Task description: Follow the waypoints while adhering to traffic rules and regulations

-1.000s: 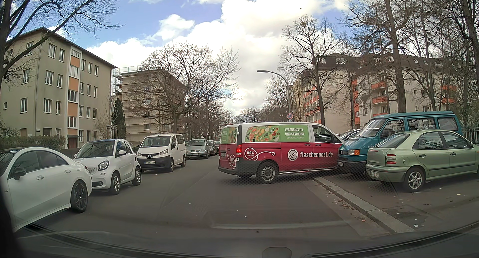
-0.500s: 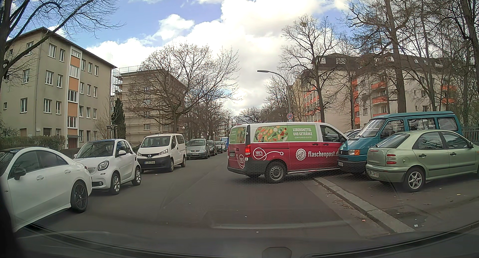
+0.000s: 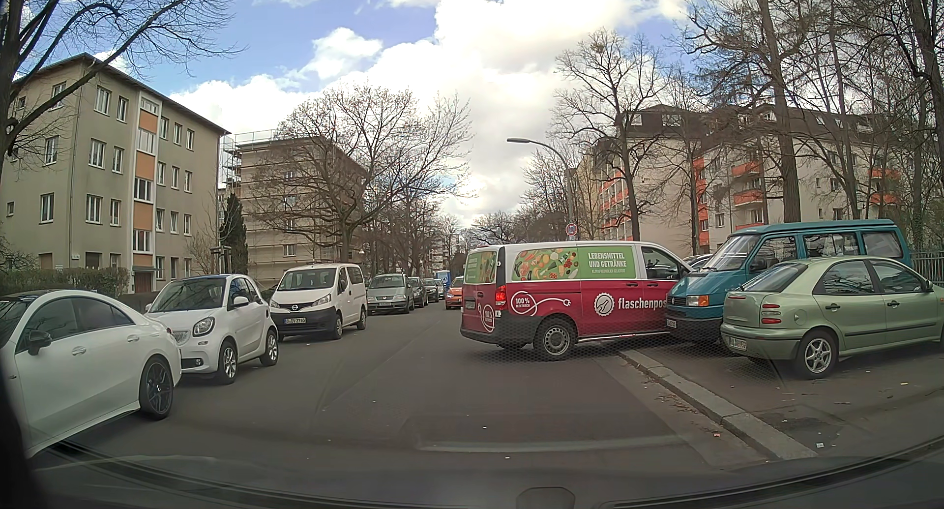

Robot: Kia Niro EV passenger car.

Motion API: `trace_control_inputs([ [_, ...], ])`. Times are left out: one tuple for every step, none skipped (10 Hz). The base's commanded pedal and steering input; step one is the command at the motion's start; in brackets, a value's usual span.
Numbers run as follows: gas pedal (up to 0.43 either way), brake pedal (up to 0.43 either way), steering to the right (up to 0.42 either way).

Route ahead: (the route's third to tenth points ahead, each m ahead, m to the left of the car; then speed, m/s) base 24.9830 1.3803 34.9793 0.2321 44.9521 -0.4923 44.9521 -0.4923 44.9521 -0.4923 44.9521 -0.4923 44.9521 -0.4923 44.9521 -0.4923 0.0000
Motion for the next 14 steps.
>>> trace_control_inputs([
  [0.000,0.384,-0.009],
  [0.000,0.390,0.018],
  [0.000,0.390,0.039],
  [0.000,0.390,0.063],
  [0.000,0.384,0.084],
  [0.000,0.390,0.101],
  [0.000,0.390,0.118],
  [0.000,0.390,0.125],
  [0.000,0.390,0.126],
  [0.000,0.390,0.126],
  [0.000,0.390,0.126],
  [0.000,0.390,0.126],
  [0.000,0.384,0.127],
  [0.000,0.390,0.128],
])
